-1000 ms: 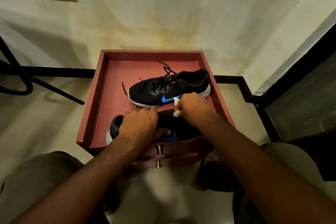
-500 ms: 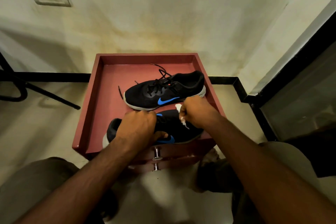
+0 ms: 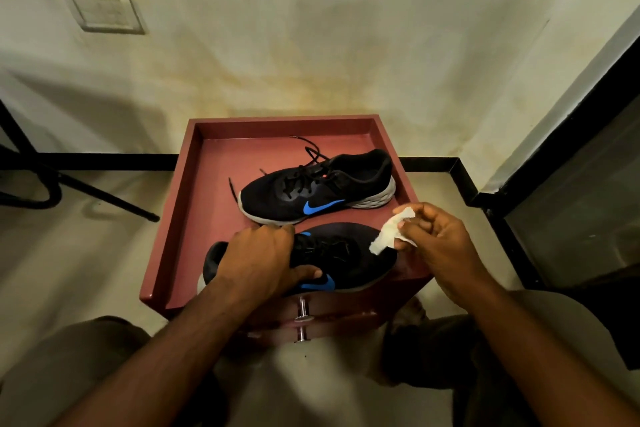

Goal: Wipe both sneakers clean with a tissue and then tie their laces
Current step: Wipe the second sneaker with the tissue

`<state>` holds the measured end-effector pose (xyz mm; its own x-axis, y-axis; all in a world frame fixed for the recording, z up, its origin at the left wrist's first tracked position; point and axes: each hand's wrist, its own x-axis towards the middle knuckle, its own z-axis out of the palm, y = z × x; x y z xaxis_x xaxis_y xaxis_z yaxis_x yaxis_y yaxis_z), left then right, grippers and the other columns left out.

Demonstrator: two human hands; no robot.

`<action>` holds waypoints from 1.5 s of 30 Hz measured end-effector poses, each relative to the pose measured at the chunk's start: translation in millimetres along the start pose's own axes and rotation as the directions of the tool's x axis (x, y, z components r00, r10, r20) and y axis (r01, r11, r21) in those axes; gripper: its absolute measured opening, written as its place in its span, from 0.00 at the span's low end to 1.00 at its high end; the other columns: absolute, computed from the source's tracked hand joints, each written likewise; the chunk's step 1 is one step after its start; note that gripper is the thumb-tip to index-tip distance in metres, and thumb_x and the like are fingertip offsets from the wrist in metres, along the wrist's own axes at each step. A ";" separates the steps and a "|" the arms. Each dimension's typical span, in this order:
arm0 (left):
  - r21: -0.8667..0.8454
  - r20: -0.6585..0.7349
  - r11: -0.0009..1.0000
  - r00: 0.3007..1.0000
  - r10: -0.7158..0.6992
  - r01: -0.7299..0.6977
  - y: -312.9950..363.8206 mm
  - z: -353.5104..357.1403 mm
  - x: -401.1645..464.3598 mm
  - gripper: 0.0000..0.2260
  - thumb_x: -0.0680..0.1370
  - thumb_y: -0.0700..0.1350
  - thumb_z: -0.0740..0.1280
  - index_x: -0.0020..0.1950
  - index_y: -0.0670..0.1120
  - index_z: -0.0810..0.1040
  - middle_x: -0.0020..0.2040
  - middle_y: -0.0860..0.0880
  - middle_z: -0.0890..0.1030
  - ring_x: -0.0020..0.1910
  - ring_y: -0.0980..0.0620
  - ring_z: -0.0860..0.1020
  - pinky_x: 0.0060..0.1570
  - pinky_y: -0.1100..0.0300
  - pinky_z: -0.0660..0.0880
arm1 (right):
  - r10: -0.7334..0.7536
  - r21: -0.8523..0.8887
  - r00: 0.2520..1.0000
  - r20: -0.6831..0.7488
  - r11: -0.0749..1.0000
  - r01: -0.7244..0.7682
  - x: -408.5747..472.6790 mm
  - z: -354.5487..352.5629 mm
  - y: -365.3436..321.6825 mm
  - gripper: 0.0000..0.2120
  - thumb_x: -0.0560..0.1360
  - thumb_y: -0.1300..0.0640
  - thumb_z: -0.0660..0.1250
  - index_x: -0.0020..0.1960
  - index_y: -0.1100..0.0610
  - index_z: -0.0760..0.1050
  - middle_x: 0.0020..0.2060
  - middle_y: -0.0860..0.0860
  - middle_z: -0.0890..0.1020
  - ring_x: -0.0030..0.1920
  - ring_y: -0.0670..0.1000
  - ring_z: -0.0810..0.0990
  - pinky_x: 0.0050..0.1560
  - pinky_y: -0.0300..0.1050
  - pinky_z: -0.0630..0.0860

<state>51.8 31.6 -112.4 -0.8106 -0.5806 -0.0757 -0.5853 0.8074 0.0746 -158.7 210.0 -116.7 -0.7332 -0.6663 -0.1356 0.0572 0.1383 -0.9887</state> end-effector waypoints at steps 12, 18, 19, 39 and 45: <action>0.022 -0.002 1.000 1.000 0.013 -0.013 1.9 -0.9 1.4 0.30 0.72 0.76 0.63 0.59 0.52 0.74 0.53 0.51 0.82 0.52 0.49 0.80 0.45 0.57 0.66 | -0.256 -0.710 0.893 0.370 0.542 0.450 5.0 22.6 9.3 0.09 0.77 0.61 0.74 0.55 0.52 0.87 0.47 0.44 0.85 0.47 0.43 0.82 0.50 0.27 0.74; 0.010 -0.022 1.000 1.000 0.001 -0.001 4.7 -2.1 2.0 0.30 0.72 0.76 0.62 0.58 0.53 0.74 0.53 0.52 0.82 0.51 0.50 0.80 0.45 0.57 0.66 | -0.270 -0.827 0.925 0.267 0.429 0.363 15.4 27.2 -3.7 0.06 0.76 0.60 0.75 0.53 0.57 0.86 0.50 0.52 0.82 0.47 0.49 0.80 0.45 0.27 0.72; 0.011 -0.026 1.000 1.000 -0.003 0.003 5.2 -2.0 1.9 0.30 0.72 0.76 0.63 0.59 0.53 0.74 0.53 0.52 0.82 0.51 0.50 0.80 0.45 0.57 0.67 | -0.232 -0.850 0.923 0.306 0.371 0.375 14.9 27.2 -2.4 0.06 0.78 0.59 0.72 0.54 0.58 0.86 0.51 0.54 0.83 0.49 0.53 0.81 0.51 0.35 0.76; 0.075 0.018 0.997 1.000 -0.014 0.012 8.0 -6.8 2.0 0.27 0.74 0.71 0.66 0.60 0.51 0.76 0.54 0.50 0.83 0.51 0.48 0.82 0.49 0.54 0.74 | -0.055 -0.749 0.754 0.655 0.092 0.657 63.3 126.8 -9.9 0.12 0.80 0.58 0.66 0.62 0.53 0.83 0.56 0.54 0.78 0.61 0.57 0.75 0.57 0.54 0.77; 0.072 0.018 0.997 0.999 -0.044 0.042 8.9 -4.5 1.2 0.28 0.73 0.74 0.64 0.55 0.50 0.76 0.51 0.50 0.82 0.48 0.48 0.81 0.44 0.55 0.70 | -0.013 -0.824 0.824 0.566 0.021 0.566 39.4 59.5 -23.6 0.11 0.81 0.58 0.66 0.62 0.56 0.81 0.57 0.54 0.79 0.58 0.54 0.77 0.54 0.44 0.72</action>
<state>45.6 37.6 -107.3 -0.7839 -0.6134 -0.0966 -0.6162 0.7876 -0.0006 -148.6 136.8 -102.4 -0.2217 -0.9657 -0.1350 -0.9723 0.2295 -0.0453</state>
